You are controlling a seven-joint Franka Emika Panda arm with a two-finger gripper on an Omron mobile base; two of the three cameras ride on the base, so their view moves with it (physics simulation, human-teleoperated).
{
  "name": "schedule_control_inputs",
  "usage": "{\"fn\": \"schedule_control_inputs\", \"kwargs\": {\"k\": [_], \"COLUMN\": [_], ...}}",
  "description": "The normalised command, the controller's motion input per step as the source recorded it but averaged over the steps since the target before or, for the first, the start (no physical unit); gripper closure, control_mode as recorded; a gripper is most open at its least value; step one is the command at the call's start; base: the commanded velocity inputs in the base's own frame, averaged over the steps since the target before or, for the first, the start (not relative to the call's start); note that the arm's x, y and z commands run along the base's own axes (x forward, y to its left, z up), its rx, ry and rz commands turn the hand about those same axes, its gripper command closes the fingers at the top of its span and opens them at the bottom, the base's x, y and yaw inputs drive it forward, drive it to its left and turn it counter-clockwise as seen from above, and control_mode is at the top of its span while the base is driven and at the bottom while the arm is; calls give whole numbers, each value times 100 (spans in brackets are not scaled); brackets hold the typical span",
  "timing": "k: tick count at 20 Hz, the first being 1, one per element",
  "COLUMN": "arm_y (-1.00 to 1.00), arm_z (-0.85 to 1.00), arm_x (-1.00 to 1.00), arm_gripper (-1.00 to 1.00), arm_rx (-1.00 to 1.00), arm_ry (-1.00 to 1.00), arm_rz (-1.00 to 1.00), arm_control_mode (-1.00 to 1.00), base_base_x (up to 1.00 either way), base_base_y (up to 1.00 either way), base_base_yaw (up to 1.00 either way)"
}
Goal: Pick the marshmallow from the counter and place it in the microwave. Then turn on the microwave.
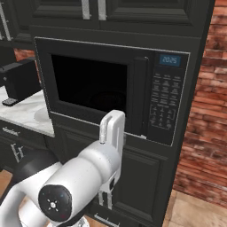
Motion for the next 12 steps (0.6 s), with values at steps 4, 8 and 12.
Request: {"fn": "schedule_control_inputs", "kwargs": {"k": [4,8,12], "arm_y": [0,0,0], "arm_z": [-7,-10,-6], "arm_x": [8,11,13], "arm_gripper": [100,100,100], "arm_rx": [5,5,6], "arm_ry": [-6,-5,-5], "arm_rz": [-1,0,0], "arm_control_mode": [-100,-100,-100], "base_base_x": [0,0,0], "base_base_y": [0,0,0], "base_base_yaw": [0,0,0]}}
